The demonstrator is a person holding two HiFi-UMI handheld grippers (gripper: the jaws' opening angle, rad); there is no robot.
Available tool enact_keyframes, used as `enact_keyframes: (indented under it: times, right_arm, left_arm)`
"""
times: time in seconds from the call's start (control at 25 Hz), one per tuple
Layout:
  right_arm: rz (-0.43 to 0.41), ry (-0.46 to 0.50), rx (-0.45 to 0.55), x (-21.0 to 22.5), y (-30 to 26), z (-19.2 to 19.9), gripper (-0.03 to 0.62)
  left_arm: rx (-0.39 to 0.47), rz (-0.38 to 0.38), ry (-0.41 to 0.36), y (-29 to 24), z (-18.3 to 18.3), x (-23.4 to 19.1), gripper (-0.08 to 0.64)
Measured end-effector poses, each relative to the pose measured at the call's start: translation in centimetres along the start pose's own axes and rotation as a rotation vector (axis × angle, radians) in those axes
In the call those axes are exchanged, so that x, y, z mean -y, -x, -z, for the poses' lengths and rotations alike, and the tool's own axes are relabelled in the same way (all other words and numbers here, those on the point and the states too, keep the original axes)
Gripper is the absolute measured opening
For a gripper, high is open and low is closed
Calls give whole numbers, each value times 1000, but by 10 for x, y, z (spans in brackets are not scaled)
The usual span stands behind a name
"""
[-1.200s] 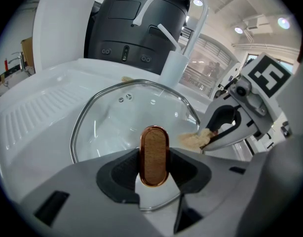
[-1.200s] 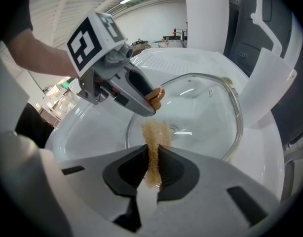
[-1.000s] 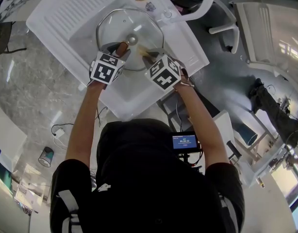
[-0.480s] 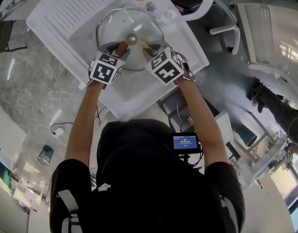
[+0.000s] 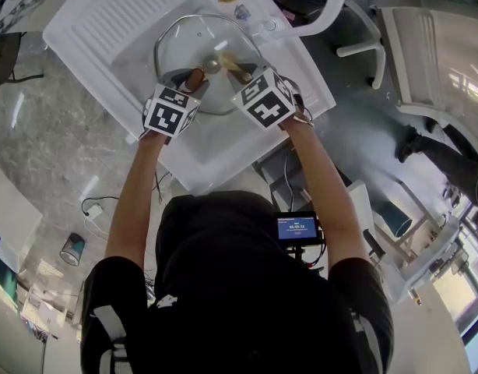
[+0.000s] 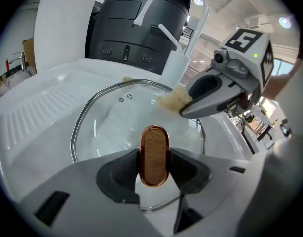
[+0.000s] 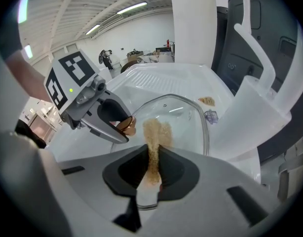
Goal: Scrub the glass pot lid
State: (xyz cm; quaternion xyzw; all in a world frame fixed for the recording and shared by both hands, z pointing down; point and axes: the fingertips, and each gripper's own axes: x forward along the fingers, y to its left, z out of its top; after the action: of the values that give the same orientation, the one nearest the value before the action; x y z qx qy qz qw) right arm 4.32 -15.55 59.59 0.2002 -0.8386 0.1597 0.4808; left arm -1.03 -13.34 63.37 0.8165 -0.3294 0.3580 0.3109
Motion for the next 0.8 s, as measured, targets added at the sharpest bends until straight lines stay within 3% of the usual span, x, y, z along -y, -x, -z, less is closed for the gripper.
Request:
enact_keyframes:
  times: [0.8]
  right_arm:
    - [57, -8, 33, 24, 6, -25, 31]
  left_arm:
    - [-2, 13, -1, 2, 0, -1, 169]
